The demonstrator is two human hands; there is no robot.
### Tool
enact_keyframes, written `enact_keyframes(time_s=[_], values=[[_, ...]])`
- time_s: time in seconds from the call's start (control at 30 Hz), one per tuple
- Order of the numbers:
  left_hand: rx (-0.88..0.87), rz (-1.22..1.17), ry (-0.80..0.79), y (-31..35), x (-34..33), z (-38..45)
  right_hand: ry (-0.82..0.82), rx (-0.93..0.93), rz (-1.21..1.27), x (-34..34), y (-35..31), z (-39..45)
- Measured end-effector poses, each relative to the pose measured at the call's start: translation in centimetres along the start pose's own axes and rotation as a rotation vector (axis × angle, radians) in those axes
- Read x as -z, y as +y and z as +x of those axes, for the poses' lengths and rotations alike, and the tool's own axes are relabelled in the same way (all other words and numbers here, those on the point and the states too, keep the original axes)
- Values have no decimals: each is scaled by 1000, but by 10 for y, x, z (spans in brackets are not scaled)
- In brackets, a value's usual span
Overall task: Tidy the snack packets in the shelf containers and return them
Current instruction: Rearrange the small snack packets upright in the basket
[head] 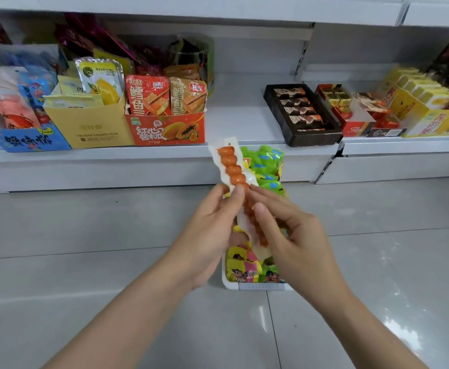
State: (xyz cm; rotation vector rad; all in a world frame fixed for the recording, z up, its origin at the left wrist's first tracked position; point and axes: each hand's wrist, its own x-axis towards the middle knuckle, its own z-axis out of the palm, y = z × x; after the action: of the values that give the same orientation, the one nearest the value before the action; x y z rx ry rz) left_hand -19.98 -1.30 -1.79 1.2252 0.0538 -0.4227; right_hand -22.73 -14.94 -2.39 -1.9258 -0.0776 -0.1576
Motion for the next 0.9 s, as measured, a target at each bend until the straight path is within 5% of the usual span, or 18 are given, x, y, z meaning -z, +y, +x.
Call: enact_keyframes(time_s=[0.2, 0.43, 0.77, 0.9], values=[[75, 47, 19, -3, 26, 3, 140, -251, 279, 21, 0, 9], [40, 104, -65, -5, 27, 4, 18, -323, 435, 13, -3, 5], [19, 101, -7, -6, 26, 3, 68, -437, 465, 10, 1, 5], [-123, 368, -78, -13, 24, -4, 243, -364, 349, 12, 2, 7]])
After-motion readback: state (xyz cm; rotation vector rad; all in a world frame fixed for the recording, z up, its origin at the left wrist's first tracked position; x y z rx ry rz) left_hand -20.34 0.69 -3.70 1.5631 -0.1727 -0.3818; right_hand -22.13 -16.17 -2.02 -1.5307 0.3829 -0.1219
